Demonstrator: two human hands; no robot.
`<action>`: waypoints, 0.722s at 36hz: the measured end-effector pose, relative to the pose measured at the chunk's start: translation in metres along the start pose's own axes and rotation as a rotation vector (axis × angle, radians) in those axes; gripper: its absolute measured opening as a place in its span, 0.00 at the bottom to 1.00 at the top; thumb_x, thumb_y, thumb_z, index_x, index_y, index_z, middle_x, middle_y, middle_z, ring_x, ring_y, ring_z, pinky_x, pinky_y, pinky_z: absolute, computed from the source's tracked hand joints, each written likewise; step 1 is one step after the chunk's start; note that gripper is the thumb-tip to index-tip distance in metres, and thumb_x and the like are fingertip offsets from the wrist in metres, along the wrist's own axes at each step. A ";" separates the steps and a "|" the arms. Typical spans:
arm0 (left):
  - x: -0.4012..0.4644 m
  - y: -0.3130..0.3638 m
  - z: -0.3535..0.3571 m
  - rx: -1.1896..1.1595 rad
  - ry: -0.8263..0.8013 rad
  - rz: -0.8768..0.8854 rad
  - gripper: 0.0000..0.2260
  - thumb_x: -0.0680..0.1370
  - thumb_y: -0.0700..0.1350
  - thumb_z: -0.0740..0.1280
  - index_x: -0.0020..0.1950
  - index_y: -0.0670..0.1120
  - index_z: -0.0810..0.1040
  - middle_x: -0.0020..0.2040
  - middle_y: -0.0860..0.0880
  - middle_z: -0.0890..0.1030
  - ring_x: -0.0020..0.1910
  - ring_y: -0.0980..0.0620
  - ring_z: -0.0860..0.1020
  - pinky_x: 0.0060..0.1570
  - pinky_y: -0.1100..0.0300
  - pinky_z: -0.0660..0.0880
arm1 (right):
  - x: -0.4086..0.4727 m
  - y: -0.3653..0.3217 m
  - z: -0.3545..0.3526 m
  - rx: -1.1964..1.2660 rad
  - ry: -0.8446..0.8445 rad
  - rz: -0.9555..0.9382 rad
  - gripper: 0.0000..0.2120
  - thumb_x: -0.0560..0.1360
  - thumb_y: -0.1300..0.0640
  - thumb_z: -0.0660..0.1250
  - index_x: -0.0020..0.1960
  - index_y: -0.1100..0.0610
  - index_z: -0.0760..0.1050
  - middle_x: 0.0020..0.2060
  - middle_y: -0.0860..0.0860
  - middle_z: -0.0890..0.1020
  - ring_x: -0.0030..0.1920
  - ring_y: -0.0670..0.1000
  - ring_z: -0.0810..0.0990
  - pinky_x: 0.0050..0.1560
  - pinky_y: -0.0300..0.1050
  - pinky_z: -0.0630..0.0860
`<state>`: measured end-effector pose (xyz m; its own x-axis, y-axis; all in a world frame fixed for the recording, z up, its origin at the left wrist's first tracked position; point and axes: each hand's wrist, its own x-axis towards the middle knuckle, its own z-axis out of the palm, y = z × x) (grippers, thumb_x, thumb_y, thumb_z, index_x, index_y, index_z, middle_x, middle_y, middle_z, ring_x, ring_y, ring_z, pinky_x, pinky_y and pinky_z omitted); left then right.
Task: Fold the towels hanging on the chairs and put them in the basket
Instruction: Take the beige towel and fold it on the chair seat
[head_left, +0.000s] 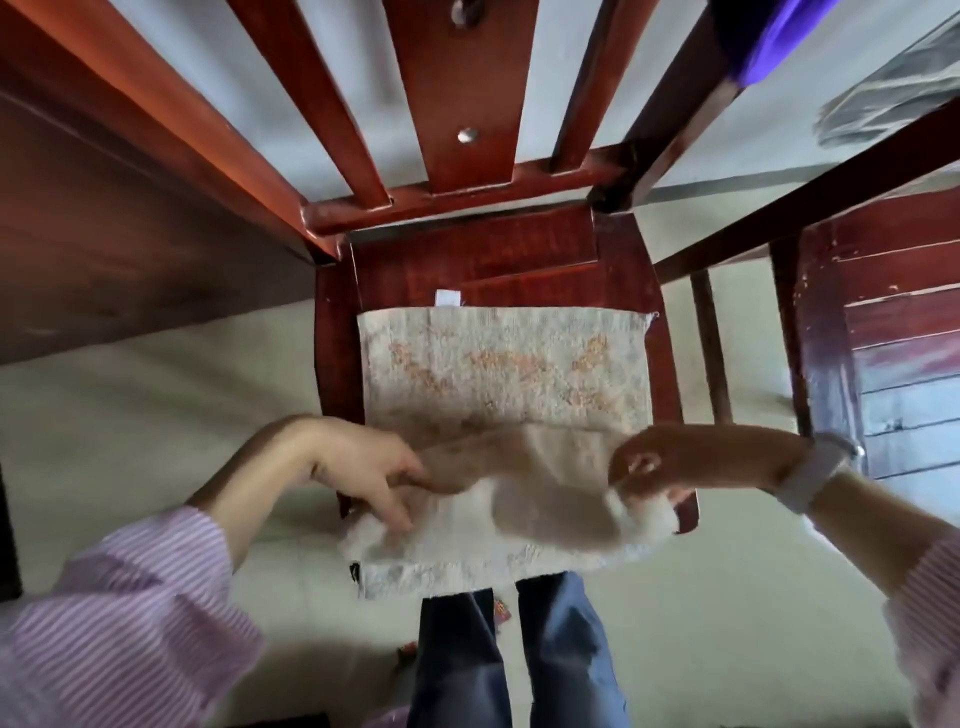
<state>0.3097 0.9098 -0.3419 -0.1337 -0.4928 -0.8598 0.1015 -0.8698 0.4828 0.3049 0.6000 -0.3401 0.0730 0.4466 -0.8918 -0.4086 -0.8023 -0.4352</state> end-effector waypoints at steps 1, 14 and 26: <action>0.000 0.000 0.002 0.004 -0.078 -0.021 0.04 0.73 0.48 0.70 0.44 0.53 0.75 0.34 0.58 0.76 0.33 0.61 0.72 0.37 0.66 0.69 | -0.003 0.005 0.005 -0.021 -0.140 0.062 0.06 0.73 0.55 0.68 0.42 0.44 0.77 0.41 0.39 0.79 0.42 0.40 0.78 0.38 0.31 0.74; 0.040 -0.042 -0.045 0.011 1.349 -0.050 0.08 0.75 0.36 0.64 0.50 0.35 0.80 0.58 0.39 0.75 0.57 0.42 0.73 0.58 0.59 0.65 | 0.054 0.006 -0.047 -0.180 1.174 -0.085 0.10 0.75 0.58 0.61 0.50 0.62 0.78 0.53 0.59 0.77 0.56 0.58 0.72 0.55 0.43 0.64; 0.047 -0.048 -0.053 0.087 1.319 -0.093 0.07 0.74 0.40 0.67 0.47 0.39 0.82 0.52 0.44 0.74 0.55 0.46 0.70 0.54 0.57 0.67 | 0.073 0.002 -0.050 -0.356 1.130 0.018 0.13 0.77 0.55 0.59 0.51 0.64 0.76 0.56 0.62 0.73 0.58 0.60 0.68 0.59 0.51 0.64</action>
<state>0.3508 0.9296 -0.4145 0.9202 -0.0836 -0.3824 0.0741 -0.9221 0.3799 0.3545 0.6112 -0.4119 0.9052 -0.0259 -0.4242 -0.1548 -0.9497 -0.2723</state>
